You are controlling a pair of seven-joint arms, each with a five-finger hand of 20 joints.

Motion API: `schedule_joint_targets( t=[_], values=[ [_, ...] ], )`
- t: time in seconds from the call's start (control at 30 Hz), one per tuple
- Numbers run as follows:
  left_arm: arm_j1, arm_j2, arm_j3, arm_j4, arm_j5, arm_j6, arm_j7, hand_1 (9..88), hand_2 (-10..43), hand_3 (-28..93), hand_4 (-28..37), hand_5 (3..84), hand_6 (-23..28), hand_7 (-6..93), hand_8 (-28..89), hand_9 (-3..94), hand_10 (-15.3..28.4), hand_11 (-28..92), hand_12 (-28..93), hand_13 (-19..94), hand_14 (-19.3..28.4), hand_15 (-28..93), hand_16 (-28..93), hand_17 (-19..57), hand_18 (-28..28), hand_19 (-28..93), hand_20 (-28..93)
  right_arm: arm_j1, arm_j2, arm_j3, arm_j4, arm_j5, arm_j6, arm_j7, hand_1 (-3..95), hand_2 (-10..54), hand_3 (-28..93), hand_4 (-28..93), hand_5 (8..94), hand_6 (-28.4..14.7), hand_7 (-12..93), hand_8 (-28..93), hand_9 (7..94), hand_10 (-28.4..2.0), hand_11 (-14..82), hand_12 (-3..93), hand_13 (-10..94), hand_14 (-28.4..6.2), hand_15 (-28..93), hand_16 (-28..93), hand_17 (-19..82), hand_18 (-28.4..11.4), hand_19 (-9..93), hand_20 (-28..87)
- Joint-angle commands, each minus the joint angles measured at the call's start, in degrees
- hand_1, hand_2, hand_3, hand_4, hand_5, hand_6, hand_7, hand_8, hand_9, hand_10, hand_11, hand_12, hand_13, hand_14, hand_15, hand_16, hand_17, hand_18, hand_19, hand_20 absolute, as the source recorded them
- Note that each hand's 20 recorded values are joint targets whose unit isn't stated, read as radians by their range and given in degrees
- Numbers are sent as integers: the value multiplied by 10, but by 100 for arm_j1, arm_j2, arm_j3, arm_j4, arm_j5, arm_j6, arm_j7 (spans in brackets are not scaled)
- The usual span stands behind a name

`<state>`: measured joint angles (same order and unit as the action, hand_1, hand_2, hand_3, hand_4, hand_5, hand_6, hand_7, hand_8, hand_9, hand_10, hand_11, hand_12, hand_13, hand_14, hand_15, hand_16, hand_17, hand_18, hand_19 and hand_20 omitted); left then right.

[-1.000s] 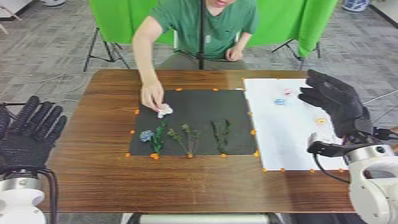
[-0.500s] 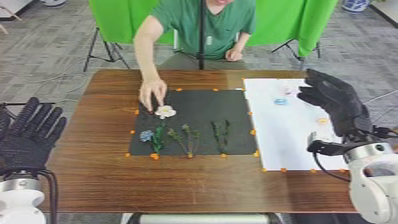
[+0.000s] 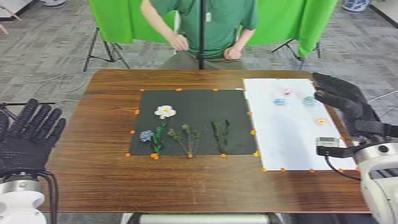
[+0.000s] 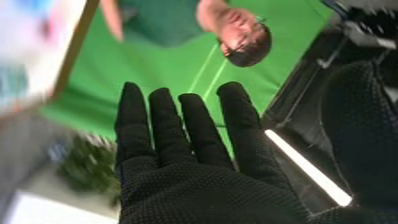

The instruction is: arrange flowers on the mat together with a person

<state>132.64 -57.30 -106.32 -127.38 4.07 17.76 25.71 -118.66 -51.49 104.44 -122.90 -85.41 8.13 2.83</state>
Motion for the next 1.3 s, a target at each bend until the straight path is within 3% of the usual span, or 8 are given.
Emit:
schedule_joint_targets(
  t=[0.03, 0.3, 0.37, 0.7, 0.93, 1.03, 1.2, 1.3],
  values=[
    [106, -33, 36, 9, -45, 53, 69, 226, 215, 628, -283, 433, 88, 124, -88, 373, 157, 189, 94, 283, 157, 320, -70, -64, 153, 375, 136, -153, 344, 266, 9, -2617, -175, 654, 229, -7, 757, -213, 357, -52, 98, -73, 310, -168, 17, 170, 257, -145, 41, 280, 112, -160, 295, 147],
    [79, 83, 65, -3, 9, -40, 77, 225, 215, 630, -283, 434, 88, 124, -89, 373, 157, 190, 93, 283, 157, 318, -70, -64, 154, 374, 136, 314, 821, -64, 544, -4034, -872, 1239, 293, -89, 774, -224, 339, -41, 104, -75, 290, -163, 10, 175, 246, -145, 27, 294, 103, -161, 308, 135],
    [50, 33, 23, 16, 342, -268, -127, 217, 215, 639, -283, 434, 88, 123, -89, 372, 156, 188, 92, 284, 153, 305, -73, -63, 154, 371, 134, 414, 936, -172, 661, -4184, -979, 1426, 317, -95, 784, -236, 338, -36, 109, -78, 291, -158, 10, 176, 249, -139, 28, 300, 104, -163, 319, 137],
    [-181, 40, -66, 83, 1675, -664, -710, 212, 174, 712, -283, 424, 87, 111, -84, 357, 152, 174, 91, 268, 142, 270, -68, -60, 148, 346, 122, 1697, 1418, -1551, 1429, -4236, -1458, 2850, 400, -95, 807, -273, 377, -32, 165, -106, 350, -153, 58, 197, 306, -121, 203, 245, 146, -153, 475, 152],
    [-223, 17, 36, 94, 1644, -678, -761, 219, 170, 713, -283, 422, 87, 111, -81, 356, 151, 172, 96, 267, 144, 269, -62, -61, 148, 344, 124, 2446, 1535, -2344, 1942, -4193, -1770, 2999, 442, -95, 811, -282, 401, -30, 179, -117, 373, -144, 100, 196, 334, -116, 283, 211, 162, -157, 534, 157],
    [-213, -43, -1, 108, 1857, -749, -852, 223, 170, 709, -283, 422, 87, 109, -82, 357, 152, 171, 97, 267, 145, 267, -61, -62, 149, 344, 125, 2746, 1515, -2665, 2230, -4116, -1863, 3037, 460, -95, 810, -282, 410, -22, 190, -119, 377, -141, 103, 193, 344, -110, 288, 206, 173, -156, 544, 157],
    [-229, -27, 41, 30, 2129, -366, -949, 224, 175, 704, -283, 422, 87, 111, -80, 360, 154, 173, 100, 268, 146, 268, -59, -64, 150, 344, 126, 2910, 1457, -3015, 2511, -4049, -1795, 3260, 472, -95, 802, -282, 434, -14, 213, -136, 389, -128, 91, 167, 369, -93, 284, 188, 193, -158, 599, 174],
    [-230, -38, 54, 27, 2069, -361, -947, 221, 179, 706, -283, 427, 90, 112, -80, 362, 155, 175, 101, 270, 148, 275, -58, -64, 150, 347, 128, 3008, 1365, -3113, 2707, -3996, -1928, 3288, 487, -95, 799, -283, 457, -8, 230, -144, 421, -116, 113, 170, 402, -88, 315, 196, 216, -154, 635, 192]
  ],
)
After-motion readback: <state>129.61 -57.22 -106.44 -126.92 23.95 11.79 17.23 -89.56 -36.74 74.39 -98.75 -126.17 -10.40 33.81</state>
